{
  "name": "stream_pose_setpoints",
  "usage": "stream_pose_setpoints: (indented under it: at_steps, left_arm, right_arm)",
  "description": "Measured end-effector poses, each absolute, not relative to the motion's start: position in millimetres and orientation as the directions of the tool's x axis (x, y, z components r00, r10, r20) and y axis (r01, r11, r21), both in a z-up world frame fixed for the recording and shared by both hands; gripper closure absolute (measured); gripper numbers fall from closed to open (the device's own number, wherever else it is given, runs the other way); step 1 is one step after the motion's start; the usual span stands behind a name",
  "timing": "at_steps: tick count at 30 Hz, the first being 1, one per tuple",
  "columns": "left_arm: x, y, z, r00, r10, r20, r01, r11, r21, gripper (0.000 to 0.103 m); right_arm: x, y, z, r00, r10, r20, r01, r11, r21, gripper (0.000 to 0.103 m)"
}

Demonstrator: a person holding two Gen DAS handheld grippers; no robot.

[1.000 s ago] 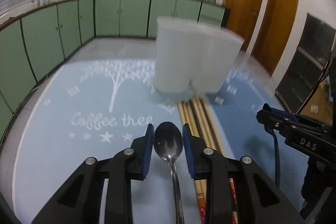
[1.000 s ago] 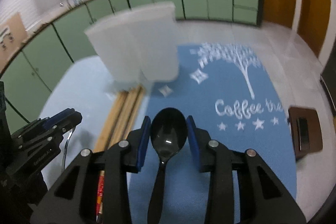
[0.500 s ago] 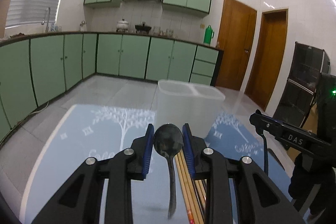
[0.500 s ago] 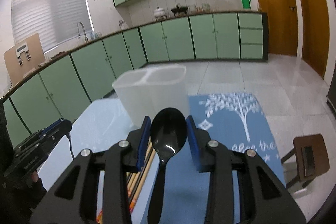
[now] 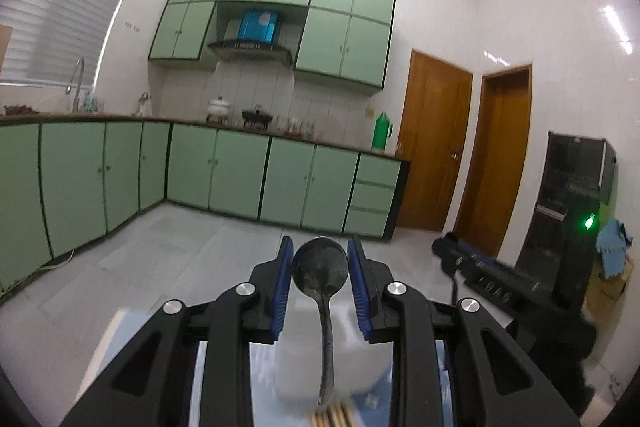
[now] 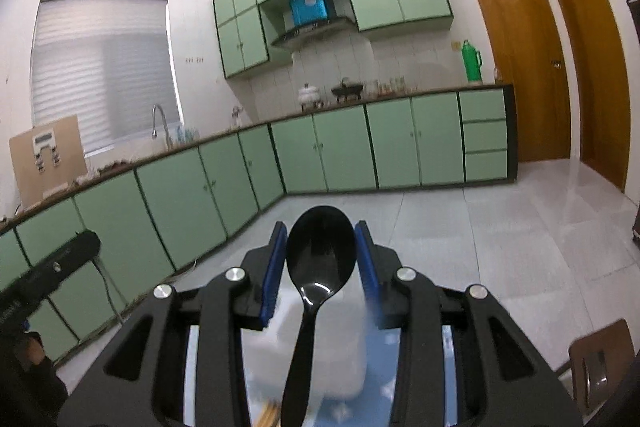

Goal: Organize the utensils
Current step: 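Lift both spoons and drop them into the white utensil holder, then withdraw both grippers from the holder back over the chopsticks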

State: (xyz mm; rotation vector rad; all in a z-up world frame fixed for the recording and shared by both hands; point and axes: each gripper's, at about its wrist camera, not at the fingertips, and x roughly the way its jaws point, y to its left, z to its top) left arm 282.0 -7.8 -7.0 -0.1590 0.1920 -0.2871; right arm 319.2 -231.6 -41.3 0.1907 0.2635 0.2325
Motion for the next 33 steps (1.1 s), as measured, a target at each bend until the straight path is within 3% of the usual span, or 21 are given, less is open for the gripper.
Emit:
stream_pose_setpoints:
  at_steps: [5,21,26,32,33]
  left_arm:
    - [328,-14,7,0.947,-0.294,-0.129,0.271,0.947,-0.171,0.075]
    - [390,-22,-59,0.902,-0.323,-0.288,0.273,0.941,-0.199,0.075]
    - [386,-18,-67,0.892,-0.314,-0.324,0.253,0.943,-0.216,0.074]
    - [355,-10,-59,0.901,-0.286,-0.327,0.237,0.954,-0.181,0.064]
    - [348,-8,-59,0.899,-0.279,-0.337,0.229,0.957,-0.181,0.061]
  right_arm:
    - [369,-232,-43,0.953,0.214,-0.216,-0.163,0.959,0.231,0.070]
    - [399,-219,-95,0.922,0.227,-0.315,-0.166,0.964,0.209,0.069]
    - [389,-220,-99,0.905,0.238,-0.354,-0.171,0.963,0.210,0.062]
    - [355,-233,-93,0.901,0.205,-0.382,-0.131,0.969,0.211,0.054]
    - [347,-235,-93,0.897,0.195,-0.396,-0.118,0.971,0.210,0.048]
